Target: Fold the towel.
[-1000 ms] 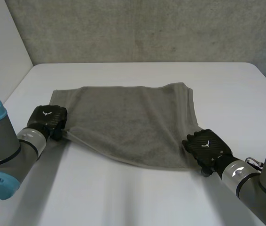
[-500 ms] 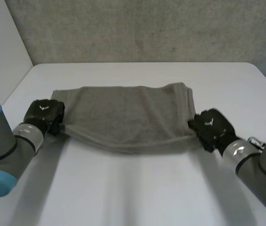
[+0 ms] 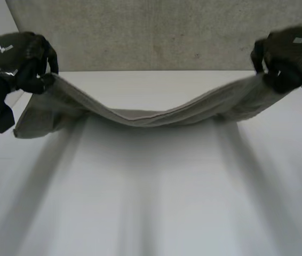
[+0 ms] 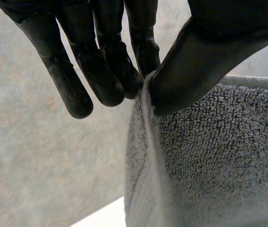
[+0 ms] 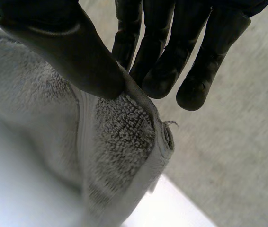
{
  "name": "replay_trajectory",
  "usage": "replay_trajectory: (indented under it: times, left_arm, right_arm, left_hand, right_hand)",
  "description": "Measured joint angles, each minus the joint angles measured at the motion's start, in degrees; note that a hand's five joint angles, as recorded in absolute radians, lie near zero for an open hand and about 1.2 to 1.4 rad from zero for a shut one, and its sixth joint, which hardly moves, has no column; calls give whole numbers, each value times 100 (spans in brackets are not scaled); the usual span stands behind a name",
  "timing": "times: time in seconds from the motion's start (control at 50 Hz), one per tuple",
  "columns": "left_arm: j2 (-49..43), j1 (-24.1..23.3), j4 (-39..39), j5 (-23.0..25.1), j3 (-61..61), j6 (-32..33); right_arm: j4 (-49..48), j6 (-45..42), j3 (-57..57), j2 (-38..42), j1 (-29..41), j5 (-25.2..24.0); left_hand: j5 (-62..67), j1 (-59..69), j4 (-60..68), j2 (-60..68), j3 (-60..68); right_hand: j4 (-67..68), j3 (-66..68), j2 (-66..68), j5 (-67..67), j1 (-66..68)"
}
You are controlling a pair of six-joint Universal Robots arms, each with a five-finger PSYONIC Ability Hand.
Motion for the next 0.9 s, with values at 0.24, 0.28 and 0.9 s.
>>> replay_trajectory:
  times: [0.24, 0.28, 0.9]
  left_arm:
    - [-1172, 236, 44, 381, 487, 84]
    - [-1634, 205, 31, 316, 688, 371]
    - [-3457, -885, 1290, -888, 5118, 688]
  right_arm:
    - [461, -476, -1148, 1445, -45, 150]
    - [498, -794, -1344, 1856, 101, 400]
    - [-130, -646, -5962, 4109, 952, 1865]
  left_hand:
    - [0, 0, 0, 14, 16]
    - [0, 0, 0, 16, 16]
    - [22, 0, 4, 46, 40]
  right_hand:
    - [0, 22, 0, 0, 6]
    - [0, 22, 0, 0, 7]
    - [0, 23, 50, 0, 15]
